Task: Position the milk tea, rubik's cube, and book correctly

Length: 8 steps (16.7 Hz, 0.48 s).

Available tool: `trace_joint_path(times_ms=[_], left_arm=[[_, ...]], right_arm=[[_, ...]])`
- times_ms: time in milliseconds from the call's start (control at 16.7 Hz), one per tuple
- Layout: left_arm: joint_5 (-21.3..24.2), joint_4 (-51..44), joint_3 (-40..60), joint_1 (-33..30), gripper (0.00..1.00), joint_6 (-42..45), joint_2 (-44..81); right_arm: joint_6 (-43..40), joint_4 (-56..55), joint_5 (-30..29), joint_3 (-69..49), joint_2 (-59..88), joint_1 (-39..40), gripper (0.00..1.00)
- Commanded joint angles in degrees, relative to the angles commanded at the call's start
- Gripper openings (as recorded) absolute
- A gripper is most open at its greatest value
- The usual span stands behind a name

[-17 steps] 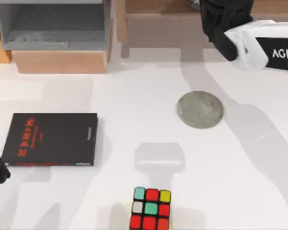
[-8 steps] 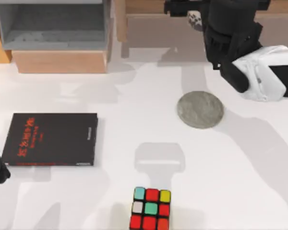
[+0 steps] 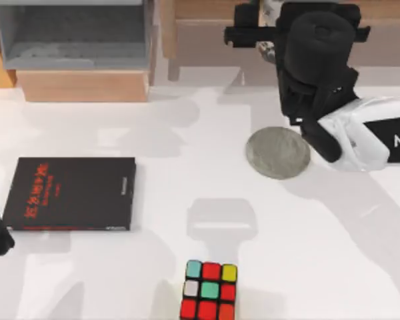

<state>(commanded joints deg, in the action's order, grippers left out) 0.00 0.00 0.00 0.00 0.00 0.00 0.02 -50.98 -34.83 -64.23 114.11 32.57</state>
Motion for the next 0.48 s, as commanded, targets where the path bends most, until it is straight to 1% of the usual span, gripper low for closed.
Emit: trace_joint_path(times_ms=[360, 480], left_arm=[[0.0, 0.0, 0.0, 0.0, 1.0, 0.0, 0.0], [0.0, 0.0, 0.0, 0.0, 1.0, 0.0, 0.0]], right_arm=[[0.1, -17.8, -3.5, 15.2, 3.9, 3.4, 0.0], [0.1, -21.9, -4.3, 19.0, 4.4, 4.5, 0.0]])
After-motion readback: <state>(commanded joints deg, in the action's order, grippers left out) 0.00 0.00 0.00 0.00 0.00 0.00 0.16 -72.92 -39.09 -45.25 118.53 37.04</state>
